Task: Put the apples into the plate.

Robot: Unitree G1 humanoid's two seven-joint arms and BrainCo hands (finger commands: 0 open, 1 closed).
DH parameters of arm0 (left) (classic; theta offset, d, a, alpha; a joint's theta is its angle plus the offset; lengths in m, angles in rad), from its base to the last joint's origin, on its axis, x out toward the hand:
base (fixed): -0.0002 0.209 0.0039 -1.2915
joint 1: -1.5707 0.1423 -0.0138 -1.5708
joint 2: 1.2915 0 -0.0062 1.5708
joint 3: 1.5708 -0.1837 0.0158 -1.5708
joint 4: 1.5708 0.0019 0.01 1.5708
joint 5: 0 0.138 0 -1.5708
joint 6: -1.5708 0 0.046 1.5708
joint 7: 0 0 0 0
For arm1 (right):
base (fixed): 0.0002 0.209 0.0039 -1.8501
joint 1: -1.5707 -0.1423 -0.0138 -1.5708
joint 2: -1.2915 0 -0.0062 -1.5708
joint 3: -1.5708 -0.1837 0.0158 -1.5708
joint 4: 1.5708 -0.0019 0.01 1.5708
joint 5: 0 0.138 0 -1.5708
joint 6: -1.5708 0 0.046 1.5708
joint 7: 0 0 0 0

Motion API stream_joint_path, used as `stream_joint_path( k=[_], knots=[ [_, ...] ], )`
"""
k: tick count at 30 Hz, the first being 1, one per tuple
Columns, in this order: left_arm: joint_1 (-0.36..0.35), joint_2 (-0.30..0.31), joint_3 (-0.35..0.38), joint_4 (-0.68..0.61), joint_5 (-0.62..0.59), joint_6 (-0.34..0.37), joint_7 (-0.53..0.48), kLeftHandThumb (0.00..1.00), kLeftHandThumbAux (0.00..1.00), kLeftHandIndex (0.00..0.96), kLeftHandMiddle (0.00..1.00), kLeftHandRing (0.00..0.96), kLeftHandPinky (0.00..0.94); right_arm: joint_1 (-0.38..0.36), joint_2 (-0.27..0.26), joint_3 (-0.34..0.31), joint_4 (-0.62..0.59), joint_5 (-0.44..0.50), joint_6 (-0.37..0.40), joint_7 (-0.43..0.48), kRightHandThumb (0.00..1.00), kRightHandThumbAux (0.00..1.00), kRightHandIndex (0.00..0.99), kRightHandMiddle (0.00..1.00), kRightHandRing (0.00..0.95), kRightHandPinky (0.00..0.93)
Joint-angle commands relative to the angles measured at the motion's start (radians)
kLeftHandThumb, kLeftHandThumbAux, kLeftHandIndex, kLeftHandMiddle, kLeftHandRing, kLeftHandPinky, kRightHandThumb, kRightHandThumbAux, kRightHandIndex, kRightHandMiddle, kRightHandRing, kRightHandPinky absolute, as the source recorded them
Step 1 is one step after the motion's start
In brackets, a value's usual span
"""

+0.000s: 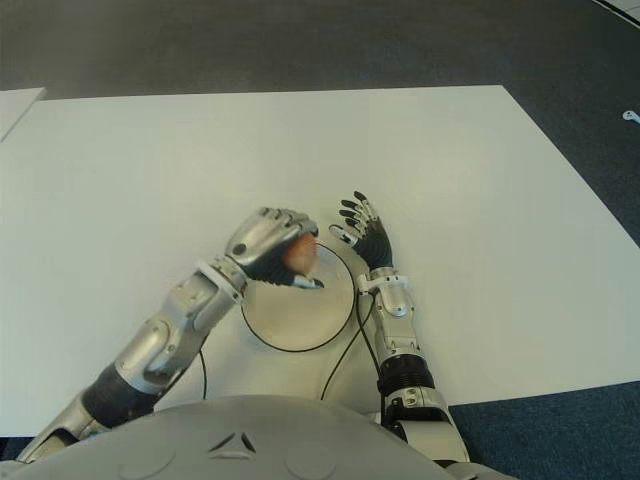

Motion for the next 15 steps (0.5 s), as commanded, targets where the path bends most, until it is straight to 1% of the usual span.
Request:
stream_joint_path(
  k=[1,5,6,11,15],
  knots=[
    [-0.045,0.025,-0.02,0.034,0.066,-0.039,-0.008,0.858,0.662,0.409,0.536,0.834,0.807,0.108,0.013,0.002,0.058,-0.004,0.046,-0.011,0.177,0.673,0.066,0.196,0.194,0.134],
    [-0.072,0.032,-0.032,0.09,0.095,-0.074,0.019,0.86,0.659,0.417,0.547,0.827,0.823,0.12,0.015,0.009,0.044,-0.016,0.042,-0.022,0.169,0.661,0.073,0.19,0.18,0.12],
    [-0.075,0.034,-0.036,0.095,0.1,-0.082,0.021,0.86,0.657,0.435,0.52,0.831,0.838,0.122,0.015,0.011,0.042,-0.018,0.041,-0.025,0.157,0.645,0.08,0.2,0.191,0.149],
    [-0.083,0.058,-0.044,0.1,0.108,-0.124,0.022,0.857,0.655,0.447,0.497,0.84,0.855,0.127,0.016,0.018,0.032,-0.024,0.052,-0.034,0.133,0.613,0.091,0.229,0.216,0.167],
    [-0.079,0.074,-0.051,0.096,0.122,-0.144,0.007,0.853,0.654,0.447,0.493,0.842,0.856,0.128,0.014,0.024,0.022,-0.033,0.071,-0.044,0.124,0.604,0.095,0.248,0.231,0.176]
  ],
)
